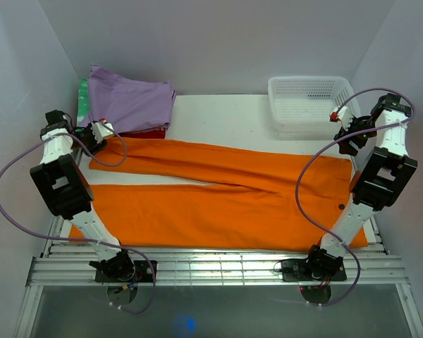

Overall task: Fold and stack the trousers
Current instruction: Fold the trousers

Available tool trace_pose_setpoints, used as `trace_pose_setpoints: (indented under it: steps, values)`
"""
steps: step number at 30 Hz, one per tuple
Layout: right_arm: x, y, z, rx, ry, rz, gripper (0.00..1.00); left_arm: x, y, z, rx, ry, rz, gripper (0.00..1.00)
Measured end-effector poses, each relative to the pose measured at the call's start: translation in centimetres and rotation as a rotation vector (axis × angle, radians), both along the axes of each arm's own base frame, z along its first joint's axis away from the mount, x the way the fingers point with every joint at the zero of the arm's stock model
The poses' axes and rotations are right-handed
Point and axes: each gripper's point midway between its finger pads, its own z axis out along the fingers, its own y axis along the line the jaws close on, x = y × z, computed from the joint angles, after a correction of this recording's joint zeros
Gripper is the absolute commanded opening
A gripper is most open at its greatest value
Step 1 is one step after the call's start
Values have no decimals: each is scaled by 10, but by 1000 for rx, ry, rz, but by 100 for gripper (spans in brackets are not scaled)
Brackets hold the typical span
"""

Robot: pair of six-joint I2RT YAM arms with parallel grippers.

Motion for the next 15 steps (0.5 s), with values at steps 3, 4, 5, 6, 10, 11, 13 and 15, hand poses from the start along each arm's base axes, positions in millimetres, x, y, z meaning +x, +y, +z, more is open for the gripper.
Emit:
trace_pose_setpoints:
  steps: [3,4,5,6,10,11,13,15]
  values:
    - [0,0,0,0,0,0,77,4,3,6,5,-5,4,52]
    - [0,0,0,0,0,-1,76,4,3,7,7,-6,5,52]
    - [0,-1,0,0,0,-3,76,4,3,6,6,-4,7,53]
    - [-1,-2,0,0,0,-4,77,3,4,6,5,-1,7,54]
    - [-2,-5,0,0,0,-12,76,-2,6,0,-6,9,18,55]
    - [-2,-5,0,1,0,-12,77,-3,6,-3,-11,14,23,55]
    - [-1,-4,0,4,-2,-11,77,-6,8,-6,-17,21,30,60]
    - [-1,-4,0,6,-2,-11,77,-7,10,-6,-24,20,40,64]
